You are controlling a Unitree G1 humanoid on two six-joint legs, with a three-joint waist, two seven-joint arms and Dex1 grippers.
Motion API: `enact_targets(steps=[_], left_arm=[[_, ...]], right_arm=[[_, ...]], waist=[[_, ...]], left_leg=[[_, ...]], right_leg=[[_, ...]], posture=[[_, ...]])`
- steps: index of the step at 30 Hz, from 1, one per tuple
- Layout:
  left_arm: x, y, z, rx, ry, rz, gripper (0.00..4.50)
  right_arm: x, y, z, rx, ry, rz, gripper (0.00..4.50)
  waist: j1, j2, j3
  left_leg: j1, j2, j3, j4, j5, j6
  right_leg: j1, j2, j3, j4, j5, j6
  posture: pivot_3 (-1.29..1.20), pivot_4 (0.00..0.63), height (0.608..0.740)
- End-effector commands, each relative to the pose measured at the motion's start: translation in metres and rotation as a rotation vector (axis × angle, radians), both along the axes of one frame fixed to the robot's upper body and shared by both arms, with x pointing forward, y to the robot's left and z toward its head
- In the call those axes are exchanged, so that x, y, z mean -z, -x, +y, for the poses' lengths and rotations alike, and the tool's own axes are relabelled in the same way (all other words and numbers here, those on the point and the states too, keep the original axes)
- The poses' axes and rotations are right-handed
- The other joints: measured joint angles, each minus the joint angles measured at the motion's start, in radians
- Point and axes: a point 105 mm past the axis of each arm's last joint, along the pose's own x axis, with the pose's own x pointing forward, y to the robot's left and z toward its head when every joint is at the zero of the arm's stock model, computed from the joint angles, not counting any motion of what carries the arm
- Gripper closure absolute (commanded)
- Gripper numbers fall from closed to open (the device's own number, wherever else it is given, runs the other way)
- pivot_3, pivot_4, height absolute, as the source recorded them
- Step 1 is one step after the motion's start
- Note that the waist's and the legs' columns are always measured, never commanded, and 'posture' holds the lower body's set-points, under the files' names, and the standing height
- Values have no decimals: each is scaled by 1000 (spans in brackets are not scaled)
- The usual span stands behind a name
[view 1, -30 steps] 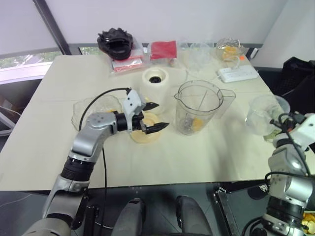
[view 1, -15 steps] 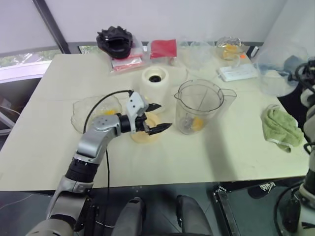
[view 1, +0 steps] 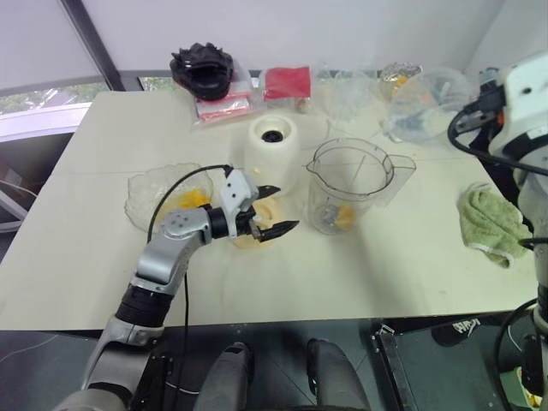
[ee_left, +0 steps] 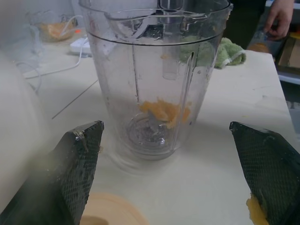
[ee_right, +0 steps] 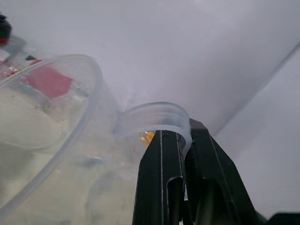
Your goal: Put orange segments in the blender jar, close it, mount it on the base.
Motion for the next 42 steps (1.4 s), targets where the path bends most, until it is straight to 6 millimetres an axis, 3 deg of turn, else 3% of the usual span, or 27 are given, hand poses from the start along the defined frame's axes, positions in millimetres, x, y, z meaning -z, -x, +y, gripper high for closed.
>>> enact_targets(steps=[1,23,35,42], left_arm=[[-10,4,-3,19,5,-60,0],[-6,2,-3,24,-19,-64,0],[-6,2,-1,26,-31,-65,0],[-6,1,-2,39,-41,-68,0]], right_arm=[[-26,14,11,-15,90,-119,4469],[-21,12,27,-42,255,-134,4469],[4,10,-14,48,-481,-29,4469],[16,20,-48,147,-780,-68,4469]], waist=[[0,0,0],[-1,0,0],[-1,0,0],[0,1,0]], left_leg=[[0,0,0,0,0,0],[0,0,0,1,0,0],[0,0,-1,1,0,0],[0,0,-1,1,0,0]], right_leg=[[0,0,0,0,0,0],[0,0,0,0,0,0],[0,0,0,1,0,0],[0,0,0,2,0,0]], posture=[[0,150,740],[0,150,740],[0,150,740],[0,150,740]])
